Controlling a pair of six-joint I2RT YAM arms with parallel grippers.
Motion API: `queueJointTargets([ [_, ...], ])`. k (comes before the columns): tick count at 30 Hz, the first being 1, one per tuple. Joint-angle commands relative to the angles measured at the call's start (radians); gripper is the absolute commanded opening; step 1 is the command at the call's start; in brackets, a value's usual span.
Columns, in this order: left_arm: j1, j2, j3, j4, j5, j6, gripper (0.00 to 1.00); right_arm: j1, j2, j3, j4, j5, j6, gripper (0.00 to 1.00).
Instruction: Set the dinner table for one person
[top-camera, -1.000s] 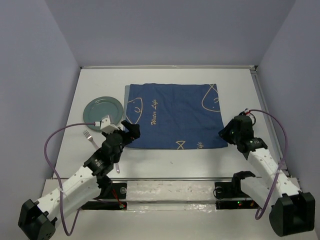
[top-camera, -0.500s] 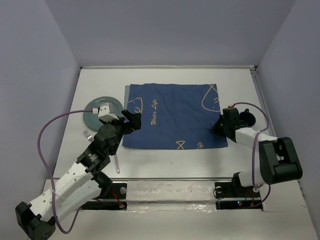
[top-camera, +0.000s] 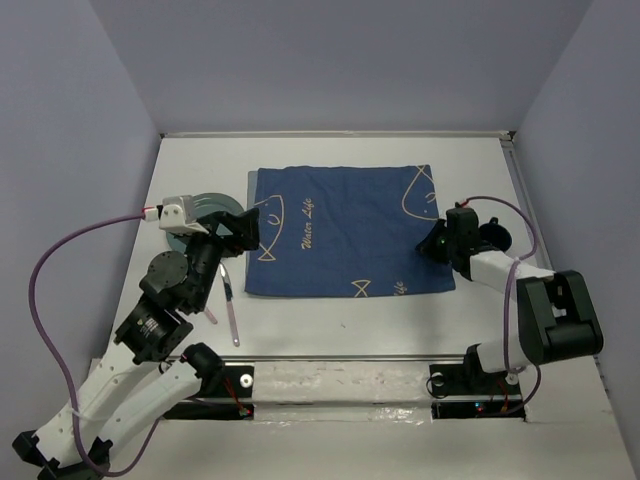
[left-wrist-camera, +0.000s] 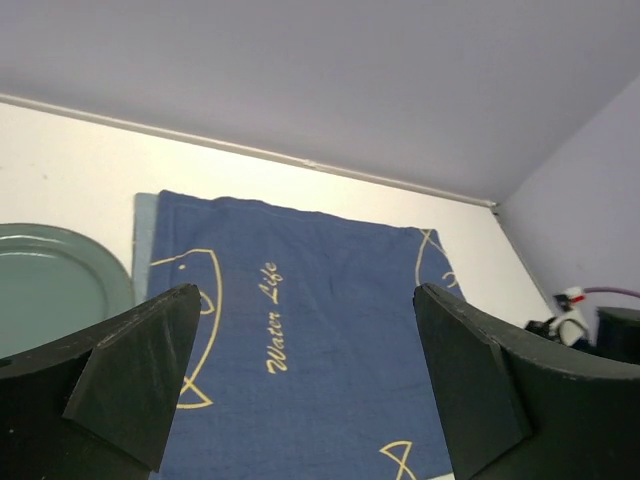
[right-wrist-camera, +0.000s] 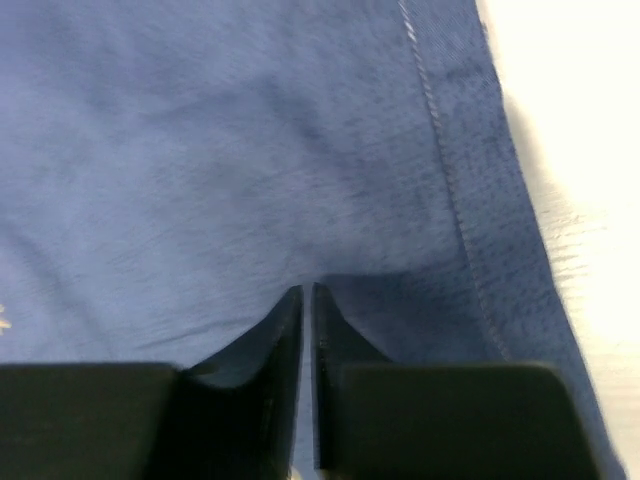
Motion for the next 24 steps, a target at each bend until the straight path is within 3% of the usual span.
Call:
queueJointTargets([
  [1,0.003,0.028,-0.01,-0.054,-0.061,0.011,0.99,0.002,-0.129,0.063,0.002,-0.038,-0.009,0.3],
  [5,0.01,0.057,-0.041,-0.076,-0.072,-0.115,0.99,0.012,-0.212,0.069,-0.012,-0.088,-0.026,0.46],
  [9,0.078,0.087,-0.173,0.01,-0.005,-0.278,0.99,0.032,-0.263,0.062,-0.022,-0.134,-0.051,0.51],
  [12,0.303,0.157,-0.283,0.14,0.176,-0.371,0.99,0.057,-0.307,0.045,-0.026,-0.176,-0.074,0.51],
  [13,0.426,0.166,-0.333,0.195,0.251,-0.391,0.99,0.057,-0.31,0.04,-0.024,-0.188,-0.077,0.51],
  [20,0.811,0.191,-0.53,0.329,0.463,-0.557,0.99,0.097,-0.327,0.019,-0.009,-0.212,-0.103,0.51],
  [24,0.96,0.266,-0.588,0.393,0.532,-0.574,0.99,0.097,-0.356,0.005,0.001,-0.222,-0.1,0.51],
])
